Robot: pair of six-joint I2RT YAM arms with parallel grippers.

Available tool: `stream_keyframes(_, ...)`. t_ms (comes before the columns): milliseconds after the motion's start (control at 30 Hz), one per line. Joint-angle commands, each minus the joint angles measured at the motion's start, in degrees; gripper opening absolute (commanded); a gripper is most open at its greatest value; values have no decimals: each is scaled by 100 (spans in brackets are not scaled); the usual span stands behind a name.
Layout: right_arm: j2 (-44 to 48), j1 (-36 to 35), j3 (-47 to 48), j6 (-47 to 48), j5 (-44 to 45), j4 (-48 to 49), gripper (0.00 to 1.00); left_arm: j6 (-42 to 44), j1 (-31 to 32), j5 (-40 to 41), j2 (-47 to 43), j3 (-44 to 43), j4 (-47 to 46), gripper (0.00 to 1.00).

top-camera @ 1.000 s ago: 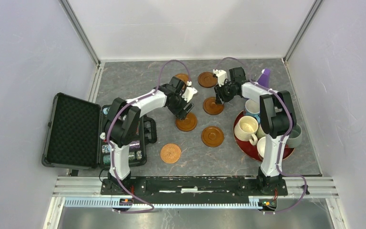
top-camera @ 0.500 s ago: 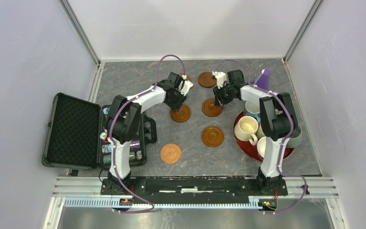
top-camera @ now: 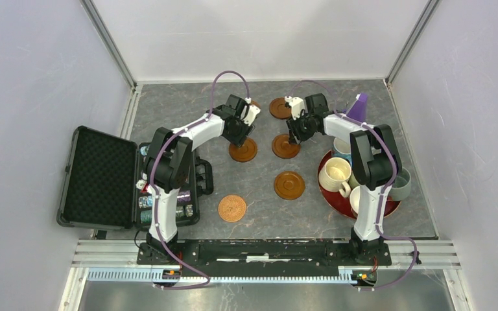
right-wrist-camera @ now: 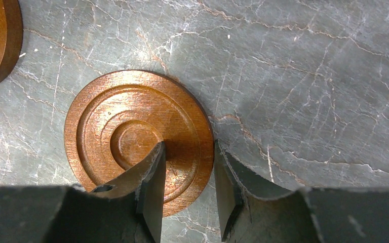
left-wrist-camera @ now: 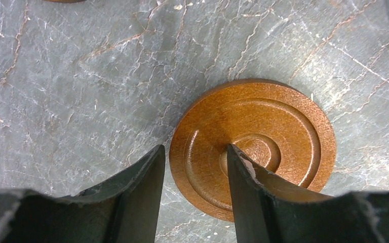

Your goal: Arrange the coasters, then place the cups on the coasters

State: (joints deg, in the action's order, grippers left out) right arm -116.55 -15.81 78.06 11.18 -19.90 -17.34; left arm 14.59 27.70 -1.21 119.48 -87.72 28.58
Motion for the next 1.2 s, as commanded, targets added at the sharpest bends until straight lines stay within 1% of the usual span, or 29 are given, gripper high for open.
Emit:
stream_keyframes(0, -332, -111, 174, -22, -76, -284, 38, -377, -11, -140, 158, -273, -89, 56)
stream_keyframes(267, -699, -58, 825, 57, 191, -382, 39, -521, -17, -105, 433, -635, -43, 56)
stream_keyframes(533, -739, 14, 935, 104, 236, -425, 39, -514, -56, -61, 605, -930, -28, 56)
stream_keyframes(733, -655, 43, 1125, 156, 33, -447, 43, -520, -61, -151, 527, -1001, 34, 60)
stream_keyframes(900, -491, 34, 1214, 152, -308, -440, 47, -504, -89, -226, 268, -1064, 91, 68)
stream_keyframes(967, -369, 40, 1211, 184, -437, -461, 50, -509, -98, -298, 100, -1138, 198, 73)
stream_keyframes(1067, -31, 30, 1098, 408, -578, -566, 58, -379, -149, -644, -361, -972, 306, 81)
stream_keyframes(1167, 455, 44, 647, 777, -791, -526, 69, -97, -236, -1125, -1075, -289, 188, 89)
